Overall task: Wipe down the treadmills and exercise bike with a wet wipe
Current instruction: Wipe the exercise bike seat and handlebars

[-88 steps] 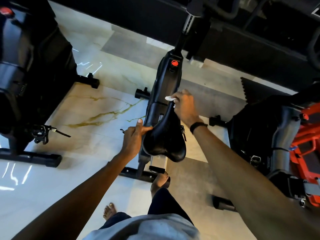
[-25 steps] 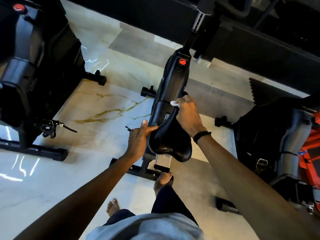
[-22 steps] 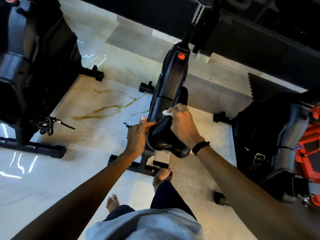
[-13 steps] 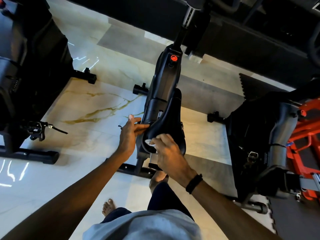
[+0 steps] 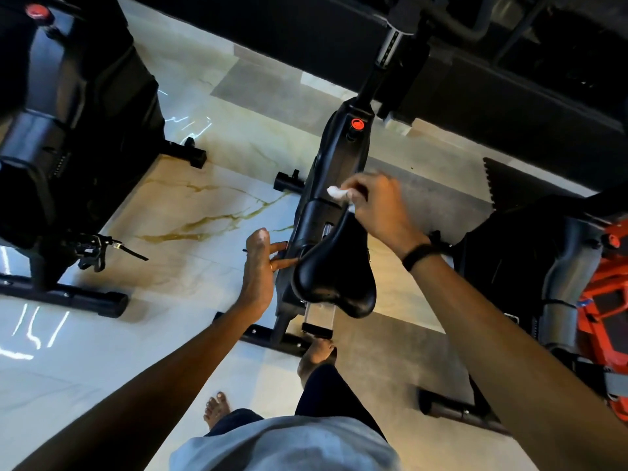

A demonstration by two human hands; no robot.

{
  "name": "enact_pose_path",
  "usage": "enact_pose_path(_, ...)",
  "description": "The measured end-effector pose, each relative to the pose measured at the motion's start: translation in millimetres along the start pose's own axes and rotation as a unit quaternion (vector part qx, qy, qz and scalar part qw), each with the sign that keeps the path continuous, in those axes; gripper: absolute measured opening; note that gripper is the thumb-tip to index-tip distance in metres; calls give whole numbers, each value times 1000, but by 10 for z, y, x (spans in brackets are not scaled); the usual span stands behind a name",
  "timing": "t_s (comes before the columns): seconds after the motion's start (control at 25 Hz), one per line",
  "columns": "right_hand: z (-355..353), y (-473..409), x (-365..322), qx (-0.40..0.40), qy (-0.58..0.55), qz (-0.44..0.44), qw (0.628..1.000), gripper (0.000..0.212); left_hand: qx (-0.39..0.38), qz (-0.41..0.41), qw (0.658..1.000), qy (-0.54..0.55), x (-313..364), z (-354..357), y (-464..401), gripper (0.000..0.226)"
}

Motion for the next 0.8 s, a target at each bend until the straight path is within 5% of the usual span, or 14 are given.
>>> enact_pose_path(0.08,154,-189,117,-20,117,1,993,20,11,6,1000,-15,-34,-49,-12,82)
enact_pose_path(0.16,367,-107,181,-65,162,25,984,27,38,21,999,-11,-22,-123,3,69)
enact_pose_path(0.48,610,649,-292,-112,178,0,978,37,97,-1,995,3,-108,-162,24,32)
enact_pose_path(0.8,811,1026,-457,-133,99,-101,981,37,107,30,993,-42,118,-25,-60,46)
Point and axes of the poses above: each hand's wrist, its own y-axis away from the middle knuckle, its own z-axis out of the palm, x = y × z, the point moved 5 cm from there along -y, towards the middle knuckle, and after that the axes turned 2 degrees about -y, right-handed, at the moved point
